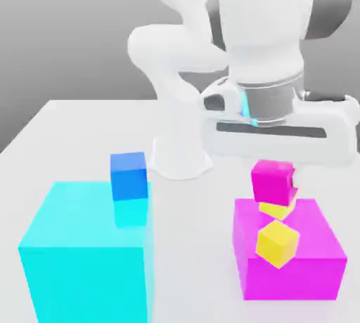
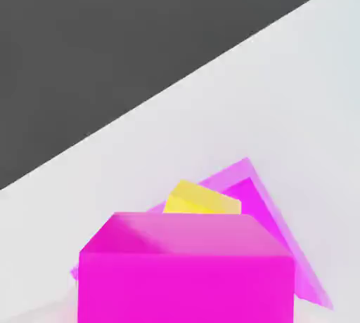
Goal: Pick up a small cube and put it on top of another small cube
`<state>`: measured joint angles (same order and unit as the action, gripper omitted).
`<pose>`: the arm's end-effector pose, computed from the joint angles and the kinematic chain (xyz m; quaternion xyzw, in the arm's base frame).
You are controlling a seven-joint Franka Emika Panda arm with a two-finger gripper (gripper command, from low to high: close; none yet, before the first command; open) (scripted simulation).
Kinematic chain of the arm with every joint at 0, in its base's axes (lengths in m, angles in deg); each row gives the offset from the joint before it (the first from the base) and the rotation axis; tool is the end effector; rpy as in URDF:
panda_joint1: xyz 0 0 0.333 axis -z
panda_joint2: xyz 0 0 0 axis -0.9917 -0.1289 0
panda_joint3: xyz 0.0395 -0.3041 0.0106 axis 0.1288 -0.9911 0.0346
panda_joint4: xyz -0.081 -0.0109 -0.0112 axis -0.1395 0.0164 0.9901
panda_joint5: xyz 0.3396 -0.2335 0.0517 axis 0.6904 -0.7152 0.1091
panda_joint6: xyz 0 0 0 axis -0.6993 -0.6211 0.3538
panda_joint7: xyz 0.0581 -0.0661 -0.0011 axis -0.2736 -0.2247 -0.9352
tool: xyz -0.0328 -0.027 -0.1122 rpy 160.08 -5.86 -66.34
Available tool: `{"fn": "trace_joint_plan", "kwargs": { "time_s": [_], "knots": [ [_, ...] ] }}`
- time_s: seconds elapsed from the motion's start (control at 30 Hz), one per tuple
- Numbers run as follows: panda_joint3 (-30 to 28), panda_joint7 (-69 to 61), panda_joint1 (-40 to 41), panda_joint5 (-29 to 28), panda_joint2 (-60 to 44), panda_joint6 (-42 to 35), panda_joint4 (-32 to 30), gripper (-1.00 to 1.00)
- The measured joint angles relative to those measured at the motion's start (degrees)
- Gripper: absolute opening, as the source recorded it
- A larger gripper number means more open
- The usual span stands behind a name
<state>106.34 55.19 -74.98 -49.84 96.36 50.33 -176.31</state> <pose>0.4680 0.1433 0.3189 -0.8310 0.5527 0.0366 0.0508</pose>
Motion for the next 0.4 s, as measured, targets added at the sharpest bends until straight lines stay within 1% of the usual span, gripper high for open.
{"fn": "trace_joint_plan", "kwargs": {
  "time_s": [0.1, 0.13, 0.27, 0.3, 0.4],
  "knots": [
    [2.35, -0.42, -0.94, -5.84, -0.06, 0.80, -0.22, -1.00],
    [2.20, -0.86, -0.90, -7.67, -0.56, 0.77, -0.37, -1.00],
    [2.31, 1.62, -0.40, -13.31, -7.18, 8.28, -2.51, -1.00],
    [2.62, 2.26, 0.00, -14.26, -8.55, 9.94, -2.96, 1.00],
    [2.63, 2.26, 0.59, -14.26, -8.55, 9.94, -2.96, 1.00]
  ]
}}
